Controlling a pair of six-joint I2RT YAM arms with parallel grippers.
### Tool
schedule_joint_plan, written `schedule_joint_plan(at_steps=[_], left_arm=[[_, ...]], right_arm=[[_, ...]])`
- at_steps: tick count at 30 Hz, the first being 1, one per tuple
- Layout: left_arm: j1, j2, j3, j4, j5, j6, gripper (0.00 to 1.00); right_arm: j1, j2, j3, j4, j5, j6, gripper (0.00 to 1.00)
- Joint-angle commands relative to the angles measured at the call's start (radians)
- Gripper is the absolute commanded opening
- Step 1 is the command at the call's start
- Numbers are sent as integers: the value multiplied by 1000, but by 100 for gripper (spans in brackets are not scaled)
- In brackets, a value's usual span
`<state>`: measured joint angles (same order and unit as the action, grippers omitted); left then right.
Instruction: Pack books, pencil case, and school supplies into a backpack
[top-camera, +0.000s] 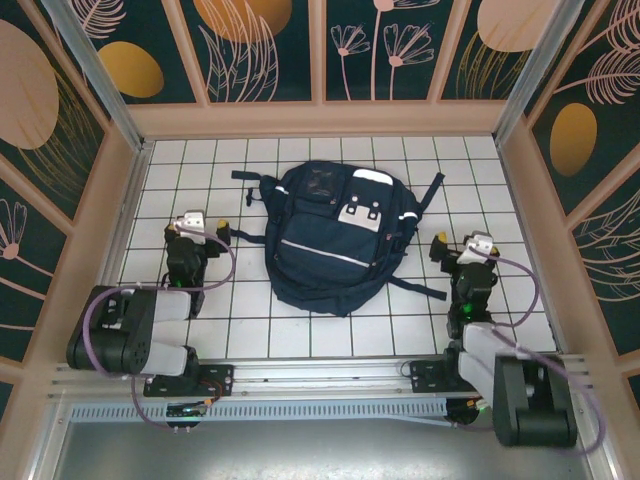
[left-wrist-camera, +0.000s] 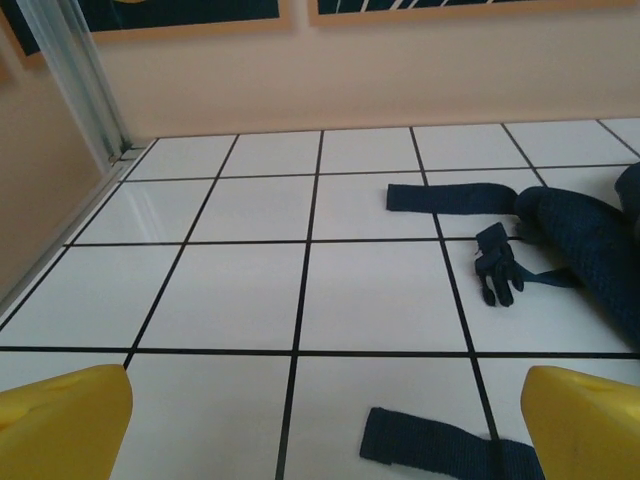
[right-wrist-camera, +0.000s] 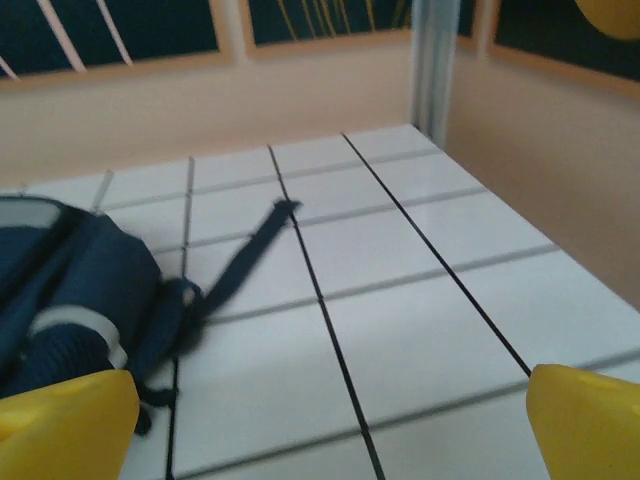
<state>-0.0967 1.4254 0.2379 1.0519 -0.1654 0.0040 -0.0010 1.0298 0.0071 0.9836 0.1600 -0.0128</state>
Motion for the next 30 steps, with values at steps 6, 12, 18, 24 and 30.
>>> schedule_joint_plan(at_steps=[6, 12, 18, 24, 30], left_arm=[[86, 90, -6, 219, 91, -49, 99], [89, 101, -5, 236, 89, -56, 99], [89, 92, -7, 228, 78, -59, 99], [89, 92, -3, 223, 72, -63, 99], [89, 92, -5, 224, 72, -63, 99]], right_arm=[[16, 494, 57, 594, -105, -10, 99], [-37, 519, 197, 343, -84, 71, 99], [-20, 533, 196, 372, -59, 56, 99], [0, 536, 198, 374, -36, 39, 99], [-5, 534, 199, 370, -45, 40, 99]])
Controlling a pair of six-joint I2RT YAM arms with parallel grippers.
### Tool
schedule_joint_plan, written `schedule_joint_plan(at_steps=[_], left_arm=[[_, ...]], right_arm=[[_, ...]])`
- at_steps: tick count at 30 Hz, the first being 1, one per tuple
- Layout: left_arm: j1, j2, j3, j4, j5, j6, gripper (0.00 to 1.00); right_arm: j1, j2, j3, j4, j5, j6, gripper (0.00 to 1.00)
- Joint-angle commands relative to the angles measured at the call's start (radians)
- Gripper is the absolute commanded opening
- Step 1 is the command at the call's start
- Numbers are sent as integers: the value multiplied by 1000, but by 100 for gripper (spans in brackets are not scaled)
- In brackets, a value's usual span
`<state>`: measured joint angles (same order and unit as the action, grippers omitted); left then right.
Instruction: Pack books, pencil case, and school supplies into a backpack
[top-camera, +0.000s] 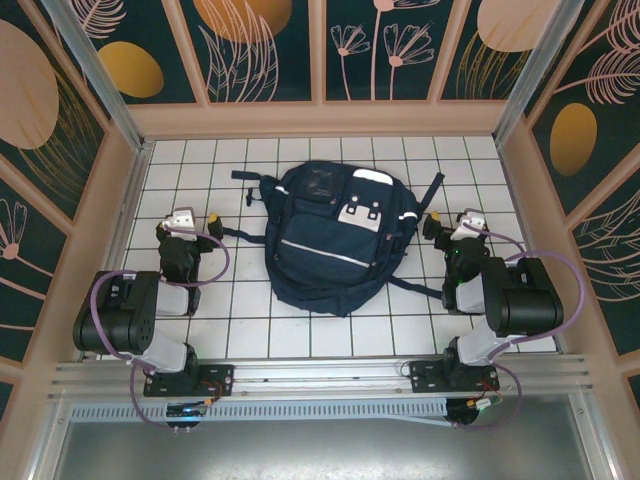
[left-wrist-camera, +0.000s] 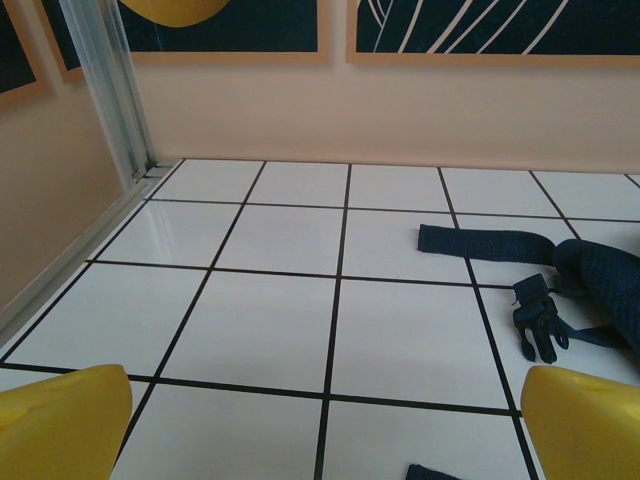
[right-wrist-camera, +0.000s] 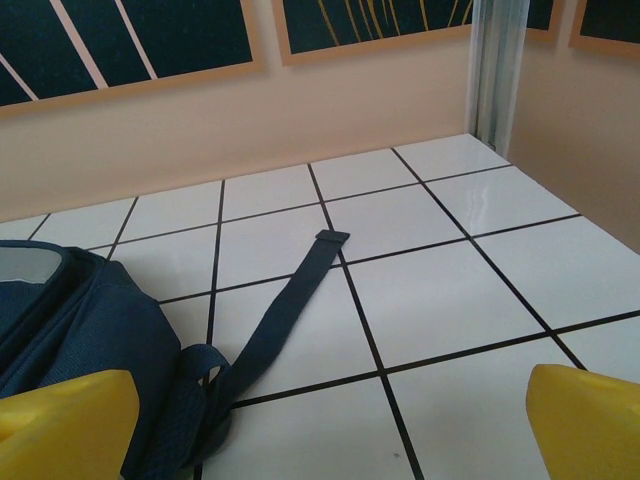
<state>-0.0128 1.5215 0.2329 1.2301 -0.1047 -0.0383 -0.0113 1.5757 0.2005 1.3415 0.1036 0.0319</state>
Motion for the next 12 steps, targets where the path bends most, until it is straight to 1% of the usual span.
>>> schedule_joint_plan(at_steps=[1, 12], left_arm=[[6, -3, 1, 46, 11, -20, 99], [5, -4, 0, 46, 11, -20, 99]], right_arm=[[6, -11, 7, 11, 10, -4, 99], [4, -11, 4, 13, 9, -3, 99]])
